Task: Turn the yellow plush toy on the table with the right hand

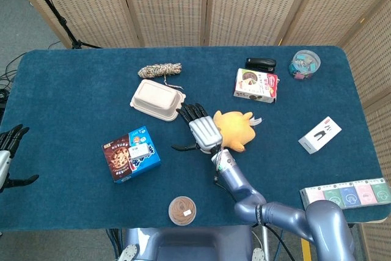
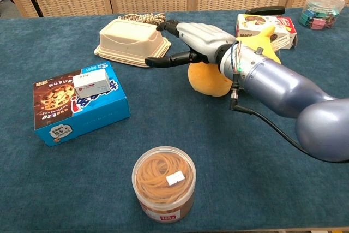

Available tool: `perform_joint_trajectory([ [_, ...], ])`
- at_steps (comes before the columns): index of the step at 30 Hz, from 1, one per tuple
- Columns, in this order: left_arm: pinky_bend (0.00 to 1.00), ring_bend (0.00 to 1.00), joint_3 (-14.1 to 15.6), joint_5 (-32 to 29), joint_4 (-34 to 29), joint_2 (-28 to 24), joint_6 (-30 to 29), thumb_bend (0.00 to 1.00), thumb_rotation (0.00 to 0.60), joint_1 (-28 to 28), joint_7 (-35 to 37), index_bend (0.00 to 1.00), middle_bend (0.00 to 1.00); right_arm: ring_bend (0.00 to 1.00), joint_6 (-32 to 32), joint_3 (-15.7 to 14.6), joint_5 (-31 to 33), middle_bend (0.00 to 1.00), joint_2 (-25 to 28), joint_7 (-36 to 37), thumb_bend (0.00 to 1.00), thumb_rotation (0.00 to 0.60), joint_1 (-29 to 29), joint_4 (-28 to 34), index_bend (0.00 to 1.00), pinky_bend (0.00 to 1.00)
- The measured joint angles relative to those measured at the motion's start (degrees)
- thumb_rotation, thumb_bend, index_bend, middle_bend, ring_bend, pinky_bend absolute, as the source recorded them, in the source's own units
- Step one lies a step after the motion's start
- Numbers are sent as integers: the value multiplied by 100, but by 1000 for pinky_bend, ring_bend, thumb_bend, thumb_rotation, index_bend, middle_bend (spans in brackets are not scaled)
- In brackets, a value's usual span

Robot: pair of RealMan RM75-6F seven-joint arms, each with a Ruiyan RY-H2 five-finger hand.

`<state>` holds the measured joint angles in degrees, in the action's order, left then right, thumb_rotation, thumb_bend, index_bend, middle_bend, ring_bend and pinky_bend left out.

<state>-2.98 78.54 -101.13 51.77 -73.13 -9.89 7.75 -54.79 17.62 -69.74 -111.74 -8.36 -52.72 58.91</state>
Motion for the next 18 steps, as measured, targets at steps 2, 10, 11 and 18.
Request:
perform_joint_trajectory([
  [2, 0, 0, 1, -6, -8, 3, 2, 0, 600, -2, -15, 0, 0, 0, 79, 18, 66, 0, 9, 151, 0, 103, 31, -72, 0, 0],
  [10, 0, 0, 0, -39, -41, 33, 19, 0, 600, -21, -142, 0, 0, 0, 585, 191, 420, 0, 245, 935, 0, 101, 186, -171, 0, 0],
  [11, 0, 0, 0, -44, -45, 36, 21, 0, 600, -23, -155, 0, 0, 0, 595, 198, 422, 0, 270, 1003, 0, 101, 203, -204, 0, 0],
  [18, 0, 0, -9, -92, -66, 39, 37, 0, 600, -33, -192, 0, 0, 0, 611, 201, 342, 0, 451, 1443, 0, 96, 323, -493, 0, 0],
])
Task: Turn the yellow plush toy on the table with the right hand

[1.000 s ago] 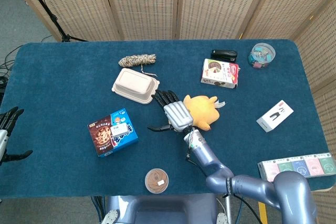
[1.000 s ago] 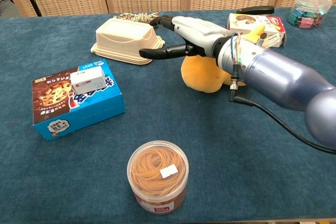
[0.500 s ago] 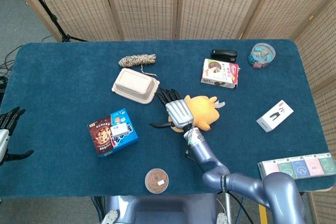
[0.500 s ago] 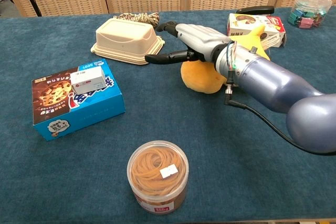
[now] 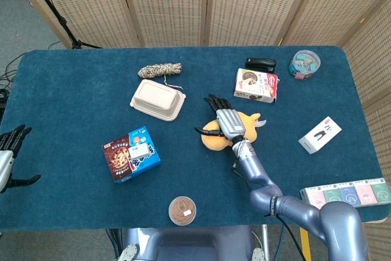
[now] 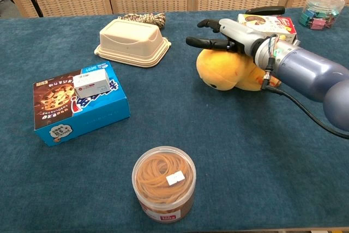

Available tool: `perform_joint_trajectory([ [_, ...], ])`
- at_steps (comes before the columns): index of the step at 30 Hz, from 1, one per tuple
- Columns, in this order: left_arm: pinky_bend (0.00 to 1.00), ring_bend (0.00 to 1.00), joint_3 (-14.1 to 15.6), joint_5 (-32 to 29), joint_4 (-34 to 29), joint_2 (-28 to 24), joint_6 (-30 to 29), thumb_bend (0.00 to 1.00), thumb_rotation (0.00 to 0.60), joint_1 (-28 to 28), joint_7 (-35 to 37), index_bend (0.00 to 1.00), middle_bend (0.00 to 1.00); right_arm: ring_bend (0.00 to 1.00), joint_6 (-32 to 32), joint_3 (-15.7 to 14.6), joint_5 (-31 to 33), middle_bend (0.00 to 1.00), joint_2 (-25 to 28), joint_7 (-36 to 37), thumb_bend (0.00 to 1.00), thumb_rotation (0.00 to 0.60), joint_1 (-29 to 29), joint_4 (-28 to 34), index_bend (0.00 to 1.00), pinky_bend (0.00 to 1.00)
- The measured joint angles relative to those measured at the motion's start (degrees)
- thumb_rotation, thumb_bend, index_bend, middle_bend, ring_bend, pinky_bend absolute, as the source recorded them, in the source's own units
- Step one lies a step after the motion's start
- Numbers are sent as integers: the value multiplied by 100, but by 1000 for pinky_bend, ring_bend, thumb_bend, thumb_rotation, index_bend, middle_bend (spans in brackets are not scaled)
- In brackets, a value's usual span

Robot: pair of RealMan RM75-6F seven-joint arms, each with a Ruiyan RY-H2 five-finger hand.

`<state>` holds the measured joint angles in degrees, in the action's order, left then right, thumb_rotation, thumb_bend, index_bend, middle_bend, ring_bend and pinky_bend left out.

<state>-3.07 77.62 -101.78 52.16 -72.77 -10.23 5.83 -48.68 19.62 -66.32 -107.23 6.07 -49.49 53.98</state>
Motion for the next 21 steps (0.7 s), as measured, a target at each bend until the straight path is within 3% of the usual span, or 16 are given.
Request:
perform_joint_trajectory([
  [9, 0, 0, 11, 12, -12, 7, -10, 0, 600, 5, -19, 0, 0, 0, 178, 138, 198, 0, 295, 465, 0, 95, 162, -102, 0, 0],
  [21, 0, 0, 13, 20, -10, 0, -16, 0, 600, 8, 7, 0, 0, 0, 284, 275, 454, 0, 509, 400, 0, 98, 190, 195, 0, 0],
])
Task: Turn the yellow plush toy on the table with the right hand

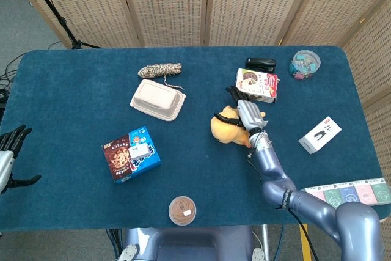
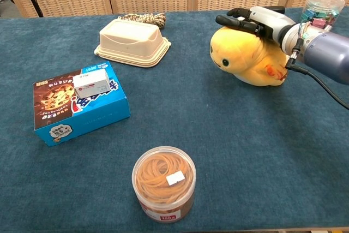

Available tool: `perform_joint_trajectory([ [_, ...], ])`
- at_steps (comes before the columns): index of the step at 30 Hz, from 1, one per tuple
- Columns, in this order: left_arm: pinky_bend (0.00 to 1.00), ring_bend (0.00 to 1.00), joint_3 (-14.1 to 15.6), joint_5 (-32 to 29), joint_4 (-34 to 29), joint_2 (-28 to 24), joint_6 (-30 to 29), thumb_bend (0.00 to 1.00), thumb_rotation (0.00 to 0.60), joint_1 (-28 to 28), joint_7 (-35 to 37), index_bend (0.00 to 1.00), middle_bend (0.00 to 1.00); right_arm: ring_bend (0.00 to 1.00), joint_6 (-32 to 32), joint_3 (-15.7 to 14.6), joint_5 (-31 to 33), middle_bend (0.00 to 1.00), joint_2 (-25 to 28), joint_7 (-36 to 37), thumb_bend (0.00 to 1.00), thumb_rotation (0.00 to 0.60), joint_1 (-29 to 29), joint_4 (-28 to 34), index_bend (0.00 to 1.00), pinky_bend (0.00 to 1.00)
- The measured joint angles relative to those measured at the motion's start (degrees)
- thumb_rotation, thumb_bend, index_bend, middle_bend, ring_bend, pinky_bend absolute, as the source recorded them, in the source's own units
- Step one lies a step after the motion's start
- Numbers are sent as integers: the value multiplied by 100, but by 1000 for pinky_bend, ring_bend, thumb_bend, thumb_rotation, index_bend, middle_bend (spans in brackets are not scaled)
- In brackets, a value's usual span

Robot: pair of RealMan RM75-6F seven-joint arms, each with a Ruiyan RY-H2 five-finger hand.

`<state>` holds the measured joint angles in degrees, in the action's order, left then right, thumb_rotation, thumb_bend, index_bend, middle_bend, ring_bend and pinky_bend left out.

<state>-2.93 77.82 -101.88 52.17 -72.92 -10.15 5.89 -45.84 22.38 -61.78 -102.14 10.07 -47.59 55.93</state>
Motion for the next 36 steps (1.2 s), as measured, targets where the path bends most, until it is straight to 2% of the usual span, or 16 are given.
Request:
perform_joint_trajectory([
  [8, 0, 0, 12, 62, 10, -23, -38, 0, 600, 21, 86, 0, 0, 0, -261, -81, -119, 0, 142, -345, 0, 98, 13, 780, 0, 0],
  [17, 0, 0, 37, 183, 43, -51, -103, 0, 600, 56, 215, 0, 0, 0, -819, -309, -445, 0, 357, -1042, 0, 96, 92, 1802, 0, 0],
  [26, 0, 0, 63, 280, 53, -62, -188, 0, 600, 94, 263, 0, 0, 0, -1374, -849, -899, 0, 886, -1738, 0, 102, 464, 2497, 0, 0],
  [36, 0, 0, 107, 397, 47, -35, -283, 0, 600, 137, 195, 0, 0, 0, -2466, -1450, -1508, 0, 1912, -1942, 0, 112, 1398, 2885, 0, 0],
])
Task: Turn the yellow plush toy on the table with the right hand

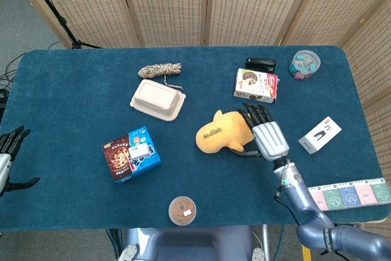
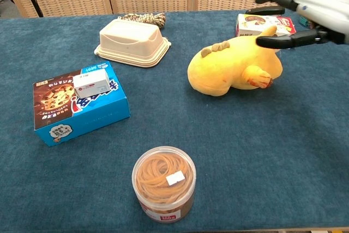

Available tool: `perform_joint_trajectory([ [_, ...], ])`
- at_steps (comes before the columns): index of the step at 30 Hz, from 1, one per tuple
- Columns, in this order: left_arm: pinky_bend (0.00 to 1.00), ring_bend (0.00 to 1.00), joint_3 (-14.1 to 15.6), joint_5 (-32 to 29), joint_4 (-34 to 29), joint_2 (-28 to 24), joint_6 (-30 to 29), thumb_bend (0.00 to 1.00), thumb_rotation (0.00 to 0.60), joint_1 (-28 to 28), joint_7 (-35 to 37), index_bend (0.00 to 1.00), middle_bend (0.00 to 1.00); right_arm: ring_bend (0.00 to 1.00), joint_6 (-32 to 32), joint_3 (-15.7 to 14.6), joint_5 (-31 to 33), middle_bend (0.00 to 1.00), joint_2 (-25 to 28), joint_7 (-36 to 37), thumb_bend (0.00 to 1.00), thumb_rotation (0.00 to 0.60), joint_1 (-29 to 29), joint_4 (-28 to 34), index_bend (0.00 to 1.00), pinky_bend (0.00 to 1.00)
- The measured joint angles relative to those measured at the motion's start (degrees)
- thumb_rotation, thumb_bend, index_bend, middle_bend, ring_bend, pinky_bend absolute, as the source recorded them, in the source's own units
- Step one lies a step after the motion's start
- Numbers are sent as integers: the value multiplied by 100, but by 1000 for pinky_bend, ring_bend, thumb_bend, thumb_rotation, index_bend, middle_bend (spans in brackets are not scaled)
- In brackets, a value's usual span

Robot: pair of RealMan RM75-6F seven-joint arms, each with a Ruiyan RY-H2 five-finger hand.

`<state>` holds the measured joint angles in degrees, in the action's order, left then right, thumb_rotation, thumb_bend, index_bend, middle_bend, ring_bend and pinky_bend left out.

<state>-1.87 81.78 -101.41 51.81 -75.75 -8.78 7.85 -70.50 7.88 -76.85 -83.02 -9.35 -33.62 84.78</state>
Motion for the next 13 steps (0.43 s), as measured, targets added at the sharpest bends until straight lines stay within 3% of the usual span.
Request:
perform_joint_trajectory([
  [13, 0, 0, 33, 60, -35, 154, -112, 0, 600, 32, -377, 0, 0, 0, -1148, -534, -362, 0, 1475, 609, 0, 140, 1402, 337, 0, 0],
])
